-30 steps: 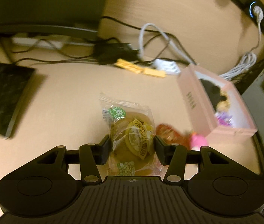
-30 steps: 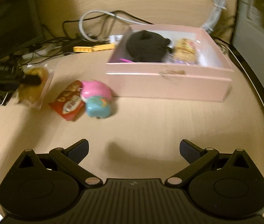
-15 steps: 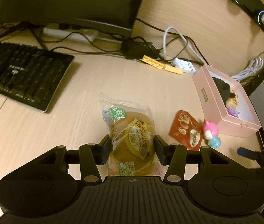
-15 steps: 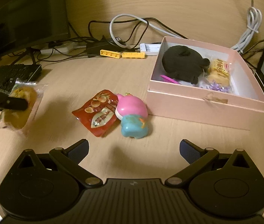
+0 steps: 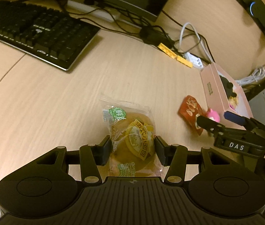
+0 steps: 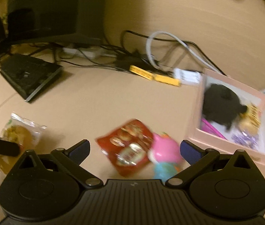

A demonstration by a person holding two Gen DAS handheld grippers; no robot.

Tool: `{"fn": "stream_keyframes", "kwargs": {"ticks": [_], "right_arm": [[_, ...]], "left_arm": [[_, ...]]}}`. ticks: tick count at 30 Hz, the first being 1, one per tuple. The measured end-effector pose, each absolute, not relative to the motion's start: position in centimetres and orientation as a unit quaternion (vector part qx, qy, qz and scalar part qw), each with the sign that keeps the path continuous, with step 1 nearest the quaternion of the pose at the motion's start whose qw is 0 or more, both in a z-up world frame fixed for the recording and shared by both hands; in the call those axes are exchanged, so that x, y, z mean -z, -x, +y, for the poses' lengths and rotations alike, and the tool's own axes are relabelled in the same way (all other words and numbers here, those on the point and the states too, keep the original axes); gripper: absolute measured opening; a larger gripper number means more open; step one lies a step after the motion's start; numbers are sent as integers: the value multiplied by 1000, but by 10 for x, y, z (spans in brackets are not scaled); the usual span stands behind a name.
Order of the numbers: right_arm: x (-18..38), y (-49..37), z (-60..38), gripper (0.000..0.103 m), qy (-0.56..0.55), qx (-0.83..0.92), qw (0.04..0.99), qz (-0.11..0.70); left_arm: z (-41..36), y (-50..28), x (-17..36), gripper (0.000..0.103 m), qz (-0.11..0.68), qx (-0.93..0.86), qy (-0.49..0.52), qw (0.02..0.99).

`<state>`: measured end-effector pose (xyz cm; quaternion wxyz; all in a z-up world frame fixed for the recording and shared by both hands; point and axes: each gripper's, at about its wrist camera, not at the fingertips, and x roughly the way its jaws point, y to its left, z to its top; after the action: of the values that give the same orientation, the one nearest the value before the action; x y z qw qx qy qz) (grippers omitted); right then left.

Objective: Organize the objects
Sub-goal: 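Lift the snack bag with the left tool while the right tool grasps the pink-and-teal toy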

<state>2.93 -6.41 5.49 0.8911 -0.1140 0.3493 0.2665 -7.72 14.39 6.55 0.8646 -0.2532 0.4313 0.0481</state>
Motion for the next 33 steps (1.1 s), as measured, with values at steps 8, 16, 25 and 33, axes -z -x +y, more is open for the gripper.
{"fn": "stream_keyframes", "kwargs": {"ticks": [8, 16, 25, 33], "right_arm": [[-44, -76, -40, 103, 162, -267, 883, 350], [-33, -70, -56, 100, 55, -294, 859, 415], [-25, -20, -60, 100, 59, -311, 851, 420], [-47, 1, -90, 100, 93, -253, 898, 347]], "left_arm": [[140, 78, -71, 54, 427, -36, 262, 865], [141, 80, -64, 54, 436, -41, 275, 856], [125, 70, -63, 54, 448, -17, 268, 853], [118, 67, -64, 54, 447, -3, 266, 854]]}}
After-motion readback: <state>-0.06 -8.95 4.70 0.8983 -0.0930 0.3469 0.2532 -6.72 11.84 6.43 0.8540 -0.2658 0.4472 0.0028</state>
